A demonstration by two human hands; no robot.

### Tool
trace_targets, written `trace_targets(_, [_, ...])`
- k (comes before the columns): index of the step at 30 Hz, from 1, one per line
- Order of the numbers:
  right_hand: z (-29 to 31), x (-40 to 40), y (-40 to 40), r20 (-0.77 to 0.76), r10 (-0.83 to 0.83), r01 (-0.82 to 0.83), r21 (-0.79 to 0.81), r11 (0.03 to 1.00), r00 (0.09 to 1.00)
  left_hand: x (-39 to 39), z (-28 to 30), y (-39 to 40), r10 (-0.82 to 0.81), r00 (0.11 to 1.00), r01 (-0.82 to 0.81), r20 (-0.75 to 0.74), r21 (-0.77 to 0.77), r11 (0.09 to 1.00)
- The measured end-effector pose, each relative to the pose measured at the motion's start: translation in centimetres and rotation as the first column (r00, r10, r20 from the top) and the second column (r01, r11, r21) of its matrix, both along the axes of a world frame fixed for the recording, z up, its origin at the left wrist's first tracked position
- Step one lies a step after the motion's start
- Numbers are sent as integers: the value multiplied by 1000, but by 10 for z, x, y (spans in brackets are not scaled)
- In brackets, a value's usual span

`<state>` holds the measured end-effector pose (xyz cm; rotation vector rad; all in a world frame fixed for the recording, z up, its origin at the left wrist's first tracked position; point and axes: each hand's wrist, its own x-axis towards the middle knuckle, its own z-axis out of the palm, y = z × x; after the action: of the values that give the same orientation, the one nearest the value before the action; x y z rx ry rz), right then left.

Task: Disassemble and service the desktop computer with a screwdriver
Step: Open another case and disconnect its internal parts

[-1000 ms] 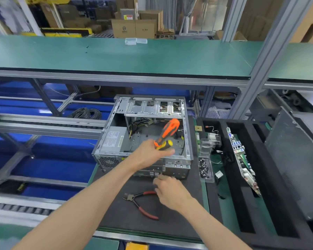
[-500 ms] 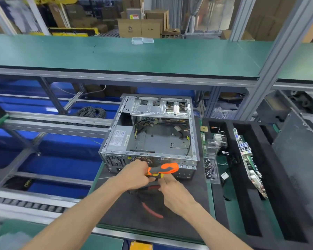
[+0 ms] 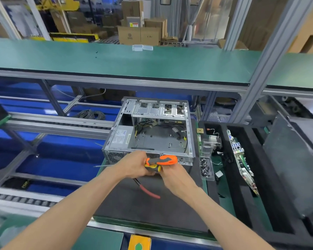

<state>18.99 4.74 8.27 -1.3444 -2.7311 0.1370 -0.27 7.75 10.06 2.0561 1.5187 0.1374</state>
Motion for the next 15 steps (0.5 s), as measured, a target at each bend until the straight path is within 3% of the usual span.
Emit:
trace_targets(2, [1, -1, -5, -112, -24, 22, -17, 1000, 993, -4, 4, -5, 20, 999, -19, -26, 28, 999])
trace_targets(4, [-1, -1, -11, -193, -154, 131, -124, 984, 969, -9, 7, -9, 47, 998, -45, -50, 36, 998])
trace_targets(7, [-11, -4, -21, -60, -245, 234, -156, 960, 968, -17, 10, -17, 68, 991, -61, -118, 59, 996])
trace_targets(10, [-23, -8, -32, 3, -176, 175, -140, 975, 984, -26, 10, -25, 100, 983, -86, -155, 97, 992])
trace_targets(15, [-46, -30, -62, 123, 78, -30, -355, 934, 989, -39, 0, -40, 119, 974, -97, -194, 119, 988])
